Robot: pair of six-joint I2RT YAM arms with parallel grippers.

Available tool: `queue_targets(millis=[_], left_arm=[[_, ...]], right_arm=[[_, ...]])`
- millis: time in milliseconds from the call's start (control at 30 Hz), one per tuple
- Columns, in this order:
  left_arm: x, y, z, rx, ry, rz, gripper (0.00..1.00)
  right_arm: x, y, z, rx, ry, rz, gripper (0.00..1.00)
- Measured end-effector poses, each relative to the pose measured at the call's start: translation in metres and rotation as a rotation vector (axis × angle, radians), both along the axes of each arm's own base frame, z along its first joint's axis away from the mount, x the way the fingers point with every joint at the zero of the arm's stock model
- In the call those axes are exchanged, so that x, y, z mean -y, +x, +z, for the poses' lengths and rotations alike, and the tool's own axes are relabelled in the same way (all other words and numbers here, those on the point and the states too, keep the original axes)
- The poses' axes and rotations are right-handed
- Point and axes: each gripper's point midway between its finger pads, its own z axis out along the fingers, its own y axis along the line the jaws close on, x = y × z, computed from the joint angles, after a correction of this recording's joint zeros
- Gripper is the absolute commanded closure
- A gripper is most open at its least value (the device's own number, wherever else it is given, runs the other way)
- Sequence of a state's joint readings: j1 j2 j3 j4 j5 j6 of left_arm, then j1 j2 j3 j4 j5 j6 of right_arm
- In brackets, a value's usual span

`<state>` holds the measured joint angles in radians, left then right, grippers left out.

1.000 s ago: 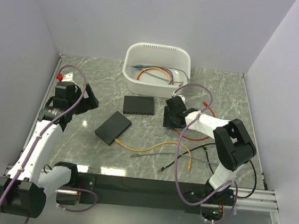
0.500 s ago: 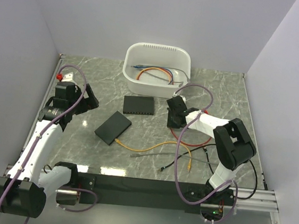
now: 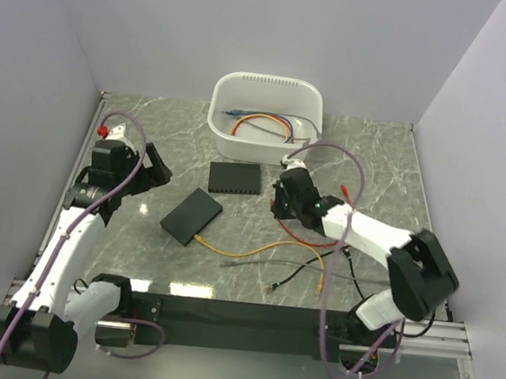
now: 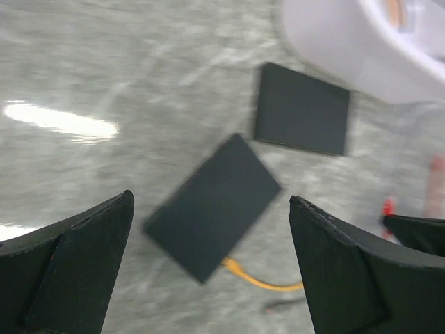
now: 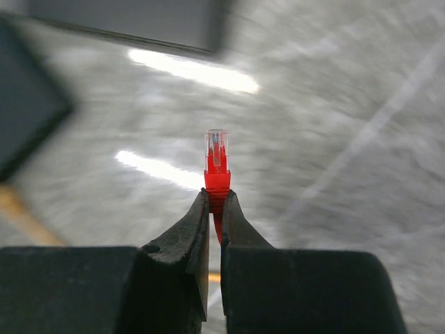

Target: Insert the plug into the switch port

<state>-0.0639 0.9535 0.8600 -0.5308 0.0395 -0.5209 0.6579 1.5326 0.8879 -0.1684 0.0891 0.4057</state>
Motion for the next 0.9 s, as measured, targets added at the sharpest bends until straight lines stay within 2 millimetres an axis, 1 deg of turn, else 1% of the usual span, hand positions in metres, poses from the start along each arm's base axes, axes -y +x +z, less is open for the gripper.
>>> queue_targets(millis=[100, 167, 200, 267, 333, 367, 433, 600, 733, 800, 900], left_arm=[[0.02, -0.007, 0.008, 0.051, -0.084, -0.065, 0.01], [0.04, -0.015, 0.014, 0.098, -0.153, -0.126, 0.01], [0.052, -0.021, 0.016, 0.119, -0.186, -0.162, 0.01], [0.079, -0.034, 0.02, 0.158, -0.255, -0.244, 0.01], [0.105, -0.05, 0.019, 0.176, -0.327, -0.322, 0.02], [0.113, -0.056, 0.017, 0.174, -0.353, -0.347, 0.02], [0.127, -0.065, 0.014, 0.172, -0.407, -0.379, 0.02], [0.153, -0.079, 0.011, 0.16, -0.5, -0.434, 0.03], [0.171, -0.085, 0.022, 0.185, -0.541, -0.473, 0.04], [0.176, -0.086, 0.026, 0.2, -0.552, -0.48, 0.05], [0.18, -0.082, 0.03, 0.221, -0.565, -0.468, 0.07]], right_arm=[[-0.031, -0.017, 0.045, 0.129, 0.082, 0.121, 1.0], [-0.055, -0.037, 0.079, 0.218, 0.149, 0.224, 1.0], [-0.068, -0.05, 0.101, 0.273, 0.204, 0.285, 1.0], [-0.085, -0.074, 0.121, 0.312, 0.271, 0.375, 1.0], [-0.09, -0.088, 0.138, 0.346, 0.337, 0.426, 1.0], [-0.09, -0.092, 0.143, 0.356, 0.358, 0.438, 1.0], [-0.089, -0.097, 0.145, 0.364, 0.381, 0.455, 1.0], [-0.091, -0.107, 0.139, 0.344, 0.399, 0.496, 1.0], [-0.095, -0.109, 0.138, 0.341, 0.407, 0.511, 1.0], [-0.098, -0.11, 0.135, 0.335, 0.405, 0.518, 1.0], [-0.101, -0.11, 0.131, 0.324, 0.403, 0.528, 1.0]])
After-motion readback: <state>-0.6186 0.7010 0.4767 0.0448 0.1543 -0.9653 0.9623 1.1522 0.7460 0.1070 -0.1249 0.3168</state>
